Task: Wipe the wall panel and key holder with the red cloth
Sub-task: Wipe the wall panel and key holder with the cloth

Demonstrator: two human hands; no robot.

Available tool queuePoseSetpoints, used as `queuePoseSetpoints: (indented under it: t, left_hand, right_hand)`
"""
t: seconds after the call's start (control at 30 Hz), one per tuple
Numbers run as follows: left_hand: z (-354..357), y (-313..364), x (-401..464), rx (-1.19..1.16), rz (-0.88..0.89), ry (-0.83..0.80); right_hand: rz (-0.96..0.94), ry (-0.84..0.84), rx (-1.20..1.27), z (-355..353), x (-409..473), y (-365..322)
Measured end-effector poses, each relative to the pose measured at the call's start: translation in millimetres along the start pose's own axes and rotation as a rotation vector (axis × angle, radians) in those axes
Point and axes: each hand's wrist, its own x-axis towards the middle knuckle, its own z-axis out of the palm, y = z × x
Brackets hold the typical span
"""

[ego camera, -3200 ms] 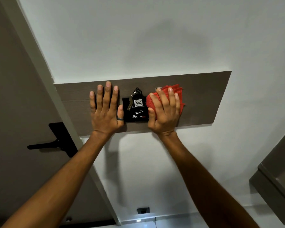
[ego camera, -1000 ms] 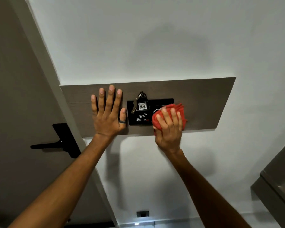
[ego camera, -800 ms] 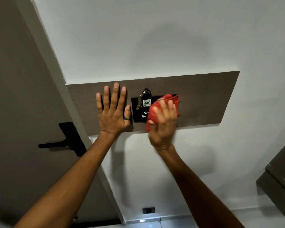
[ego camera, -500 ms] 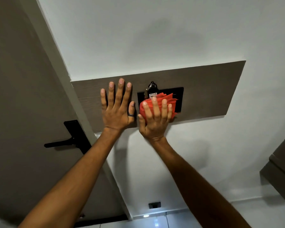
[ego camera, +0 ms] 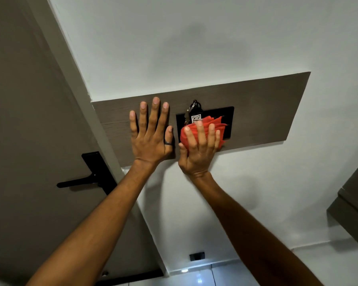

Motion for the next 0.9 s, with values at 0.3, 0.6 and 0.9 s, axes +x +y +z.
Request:
queuePoseSetpoints:
  t: [0.3, 0.6, 0.9]
  left_hand:
    - [1, 1, -1, 0.022, 0.010, 0.005]
    - [7, 0, -9, 0.017, 0.011, 0.023]
    - [9, -1, -7, 0.020, 0.021, 0.040]
  right_hand:
    - [0.173, -0.033, 0.062, -21, 23, 38]
    - [-0.135, -0.143, 0.043, -34, 13, 83]
    - [-0.302, -0.118, 0.007, -27, 64, 91]
